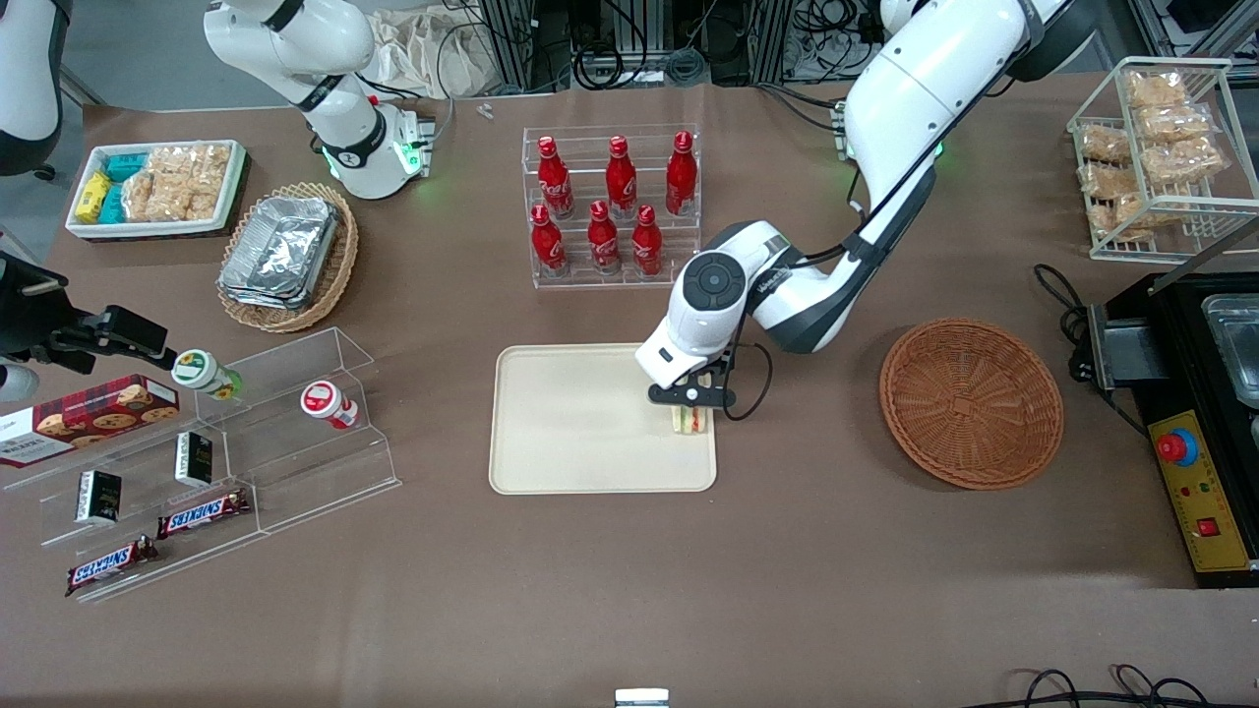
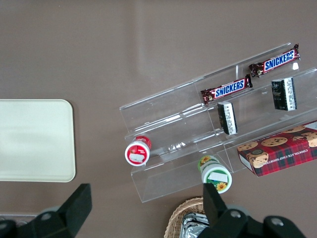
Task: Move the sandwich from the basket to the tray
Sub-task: 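Lower the sandwich onto the tray and open the left gripper, then raise the left gripper away from the sandwich on the tray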
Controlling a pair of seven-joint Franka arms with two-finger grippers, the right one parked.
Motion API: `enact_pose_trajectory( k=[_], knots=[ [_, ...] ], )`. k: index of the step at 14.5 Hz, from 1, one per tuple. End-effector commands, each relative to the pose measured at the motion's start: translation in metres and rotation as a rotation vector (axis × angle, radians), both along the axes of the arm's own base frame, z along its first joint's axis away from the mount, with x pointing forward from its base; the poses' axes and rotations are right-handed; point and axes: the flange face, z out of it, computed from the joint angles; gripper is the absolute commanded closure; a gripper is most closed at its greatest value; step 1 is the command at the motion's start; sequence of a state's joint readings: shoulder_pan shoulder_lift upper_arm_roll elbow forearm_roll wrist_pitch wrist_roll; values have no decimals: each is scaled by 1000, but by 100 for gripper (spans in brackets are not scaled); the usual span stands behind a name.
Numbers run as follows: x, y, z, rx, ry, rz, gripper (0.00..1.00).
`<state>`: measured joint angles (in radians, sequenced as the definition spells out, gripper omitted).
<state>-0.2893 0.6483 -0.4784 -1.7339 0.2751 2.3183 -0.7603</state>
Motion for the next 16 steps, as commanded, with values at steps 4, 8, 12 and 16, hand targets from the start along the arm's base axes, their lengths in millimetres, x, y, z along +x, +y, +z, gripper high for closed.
enact_pose_trajectory(
  k=[4, 8, 12, 16],
  knots=[
    [8, -5, -2, -12, -32, -48, 0],
    [15, 4, 47, 21, -52, -35, 0],
    [43, 59, 179, 77, -25, 102, 0],
    [43, 134, 271, 99, 4, 132, 0]
  ],
)
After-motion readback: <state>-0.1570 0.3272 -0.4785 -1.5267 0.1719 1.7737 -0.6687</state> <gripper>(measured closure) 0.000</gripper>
